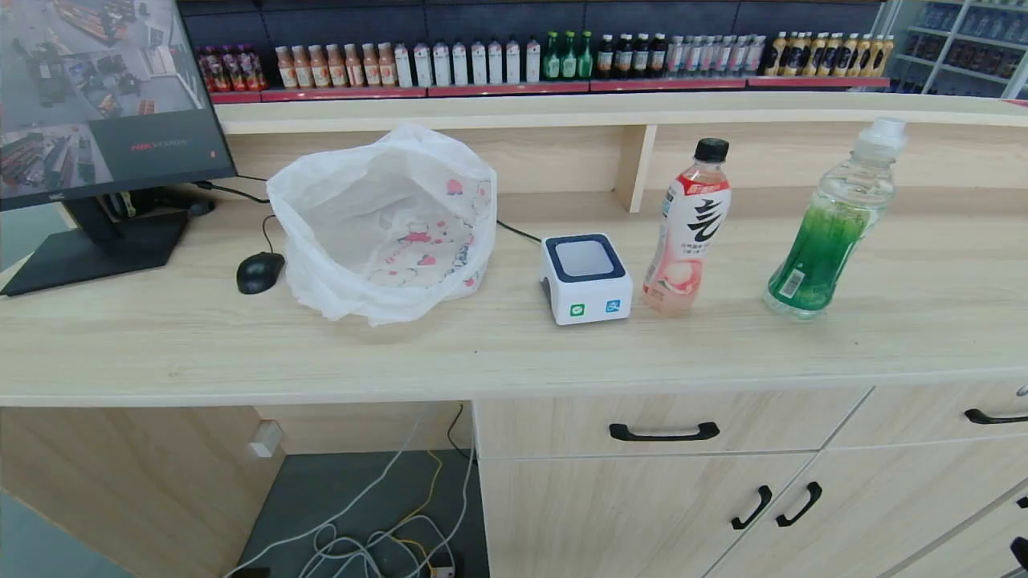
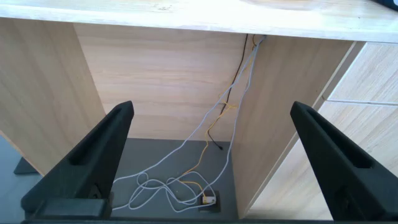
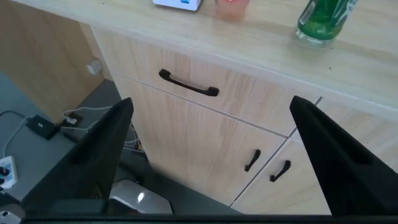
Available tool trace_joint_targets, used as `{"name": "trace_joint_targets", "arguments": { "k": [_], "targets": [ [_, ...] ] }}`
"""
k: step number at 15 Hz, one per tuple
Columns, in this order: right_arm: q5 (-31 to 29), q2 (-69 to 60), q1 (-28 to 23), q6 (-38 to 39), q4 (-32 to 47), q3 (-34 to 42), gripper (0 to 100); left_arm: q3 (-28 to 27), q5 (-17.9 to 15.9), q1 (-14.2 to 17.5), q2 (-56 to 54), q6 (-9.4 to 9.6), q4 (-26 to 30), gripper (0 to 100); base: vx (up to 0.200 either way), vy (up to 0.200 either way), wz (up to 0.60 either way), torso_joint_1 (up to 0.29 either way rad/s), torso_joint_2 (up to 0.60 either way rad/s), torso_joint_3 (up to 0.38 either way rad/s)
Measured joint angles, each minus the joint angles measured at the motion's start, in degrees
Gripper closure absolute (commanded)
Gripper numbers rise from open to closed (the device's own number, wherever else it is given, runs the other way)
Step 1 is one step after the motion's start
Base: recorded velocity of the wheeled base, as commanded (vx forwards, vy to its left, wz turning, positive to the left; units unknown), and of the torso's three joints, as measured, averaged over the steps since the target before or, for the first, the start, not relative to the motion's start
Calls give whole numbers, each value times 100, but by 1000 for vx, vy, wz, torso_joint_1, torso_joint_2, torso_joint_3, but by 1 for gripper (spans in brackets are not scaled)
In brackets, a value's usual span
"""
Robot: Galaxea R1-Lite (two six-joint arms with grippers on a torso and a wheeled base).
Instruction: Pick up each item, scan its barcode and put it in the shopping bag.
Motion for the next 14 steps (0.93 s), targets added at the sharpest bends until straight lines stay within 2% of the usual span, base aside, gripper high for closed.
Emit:
{"name": "trace_joint_targets", "arguments": {
  "k": [6, 9, 14],
  "targets": [
    [2, 2069, 689, -208, -2170, -20, 0, 0, 0, 0, 0, 0, 0, 0, 0, 0, 0, 0, 0, 0],
    [2, 2901, 863, -121, -2909, -117, 0, 0, 0, 0, 0, 0, 0, 0, 0, 0, 0, 0, 0, 0],
    [-30, 4300, 1003, 55, -3897, -1012, 0, 0, 0, 0, 0, 0, 0, 0, 0, 0, 0, 0, 0, 0]
  ]
}}
